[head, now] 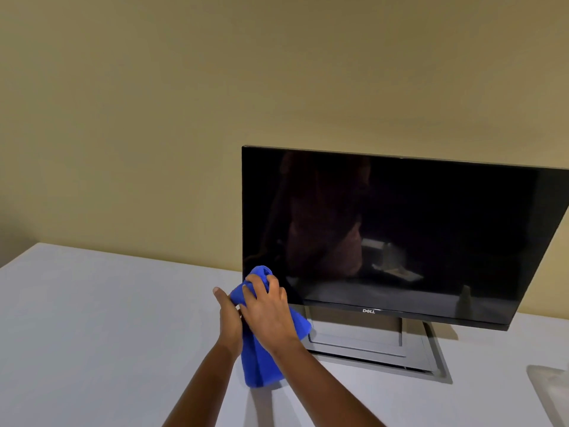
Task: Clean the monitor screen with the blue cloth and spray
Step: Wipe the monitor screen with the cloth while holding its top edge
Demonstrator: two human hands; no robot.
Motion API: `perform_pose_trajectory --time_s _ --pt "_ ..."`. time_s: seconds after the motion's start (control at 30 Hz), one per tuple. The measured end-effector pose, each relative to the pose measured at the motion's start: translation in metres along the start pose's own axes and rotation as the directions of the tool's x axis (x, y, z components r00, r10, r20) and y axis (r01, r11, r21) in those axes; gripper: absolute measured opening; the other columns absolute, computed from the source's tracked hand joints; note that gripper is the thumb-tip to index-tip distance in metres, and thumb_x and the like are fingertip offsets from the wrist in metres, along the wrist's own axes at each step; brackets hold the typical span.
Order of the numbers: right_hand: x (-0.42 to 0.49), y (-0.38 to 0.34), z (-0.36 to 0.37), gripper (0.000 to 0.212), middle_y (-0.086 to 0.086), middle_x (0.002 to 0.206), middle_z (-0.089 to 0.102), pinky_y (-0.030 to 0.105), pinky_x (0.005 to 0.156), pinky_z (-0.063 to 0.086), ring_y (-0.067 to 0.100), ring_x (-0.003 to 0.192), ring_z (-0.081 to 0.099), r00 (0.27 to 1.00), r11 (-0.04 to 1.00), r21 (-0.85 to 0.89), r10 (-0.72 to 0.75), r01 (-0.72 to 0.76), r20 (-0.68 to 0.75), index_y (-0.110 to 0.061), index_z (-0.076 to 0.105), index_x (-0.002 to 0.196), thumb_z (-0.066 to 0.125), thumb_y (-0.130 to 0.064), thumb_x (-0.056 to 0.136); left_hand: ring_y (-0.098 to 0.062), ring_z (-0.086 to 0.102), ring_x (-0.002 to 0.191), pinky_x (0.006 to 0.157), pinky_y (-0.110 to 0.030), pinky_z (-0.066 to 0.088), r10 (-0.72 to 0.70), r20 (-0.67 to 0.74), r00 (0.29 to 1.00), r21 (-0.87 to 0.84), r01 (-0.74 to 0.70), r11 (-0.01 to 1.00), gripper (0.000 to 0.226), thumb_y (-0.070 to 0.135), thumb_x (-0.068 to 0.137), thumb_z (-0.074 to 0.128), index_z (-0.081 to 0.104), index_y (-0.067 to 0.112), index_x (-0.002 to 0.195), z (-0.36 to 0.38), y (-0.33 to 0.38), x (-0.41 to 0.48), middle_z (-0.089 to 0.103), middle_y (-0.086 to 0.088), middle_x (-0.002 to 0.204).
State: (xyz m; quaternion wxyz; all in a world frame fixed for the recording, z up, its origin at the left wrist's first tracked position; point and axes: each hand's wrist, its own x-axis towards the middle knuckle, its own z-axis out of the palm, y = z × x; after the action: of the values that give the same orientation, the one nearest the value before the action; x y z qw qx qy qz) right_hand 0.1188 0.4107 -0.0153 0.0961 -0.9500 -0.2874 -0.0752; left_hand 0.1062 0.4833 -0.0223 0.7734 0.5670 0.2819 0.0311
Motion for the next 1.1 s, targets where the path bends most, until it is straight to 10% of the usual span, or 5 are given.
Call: perform_pose_trajectory --time_s 0.1,0.47,0.6,0.9,1.1 --pt "0.006 -0.006 0.002 0.037 0.011 0.150 0.020 0.048 0.105 0.031 0.038 0.135 0.021 0.999 0.999 -0.029 0.034 -0.033 0.020 -0.004 0.037 0.132 0.042 -0.010 0.096 -0.004 0.057 0.072 0.081 -0.024 0.041 0.014 0.013 1.000 0.020 -0.014 1.000 0.064 0.053 0.093 0.001 0.058 0.027 0.078 -0.001 0.004 0.000 0.068 0.014 0.056" --pt "-0.013 0.004 0.003 0.047 0.013 0.151 0.017 0.051 0.106 0.031 0.040 0.137 0.021 0.978 0.985 -0.101 0.152 -0.139 0.143 -0.006 0.032 0.136 0.051 -0.012 0.093 -0.033 0.034 0.133 0.111 -0.045 0.021 0.038 -0.060 0.997 0.223 -0.024 0.974 0.071 0.050 0.093 -0.002 0.046 0.010 0.128 0.000 0.005 0.013 0.047 -0.016 0.138" --pt "-0.027 0.014 -0.010 0.050 0.002 0.123 0.061 0.036 0.076 0.057 0.027 0.105 0.063 0.972 0.960 -0.161 0.233 -0.228 0.013 -0.019 0.067 0.104 0.083 -0.033 0.059 -0.032 0.032 0.135 0.113 -0.045 0.020 0.056 -0.101 0.993 0.283 -0.026 0.959 0.071 0.051 0.093 0.000 0.043 0.009 0.132 0.001 0.003 0.015 0.042 -0.017 0.142" --pt "-0.068 0.066 -0.025 0.049 0.000 0.095 0.072 0.029 0.053 0.058 0.024 0.076 0.069 0.939 0.925 -0.167 0.332 -0.342 -0.084 -0.022 0.073 0.074 0.094 -0.033 0.031 -0.037 0.029 0.136 0.115 -0.050 0.019 0.080 -0.227 0.971 0.393 0.016 0.920 0.067 0.052 0.094 0.004 0.030 0.014 0.142 0.020 -0.004 0.005 0.036 -0.018 0.146" --pt "-0.091 0.097 -0.034 0.048 0.002 0.091 0.072 0.029 0.050 0.058 0.025 0.072 0.070 0.919 0.903 -0.176 0.375 -0.392 -0.122 -0.021 0.074 0.071 0.094 -0.031 0.029 -0.041 0.053 0.106 0.087 -0.049 0.044 0.573 -0.274 0.772 0.729 -0.222 0.647 0.031 0.016 0.094 0.041 0.051 -0.002 0.117 0.050 -0.019 -0.028 0.056 -0.027 0.113"
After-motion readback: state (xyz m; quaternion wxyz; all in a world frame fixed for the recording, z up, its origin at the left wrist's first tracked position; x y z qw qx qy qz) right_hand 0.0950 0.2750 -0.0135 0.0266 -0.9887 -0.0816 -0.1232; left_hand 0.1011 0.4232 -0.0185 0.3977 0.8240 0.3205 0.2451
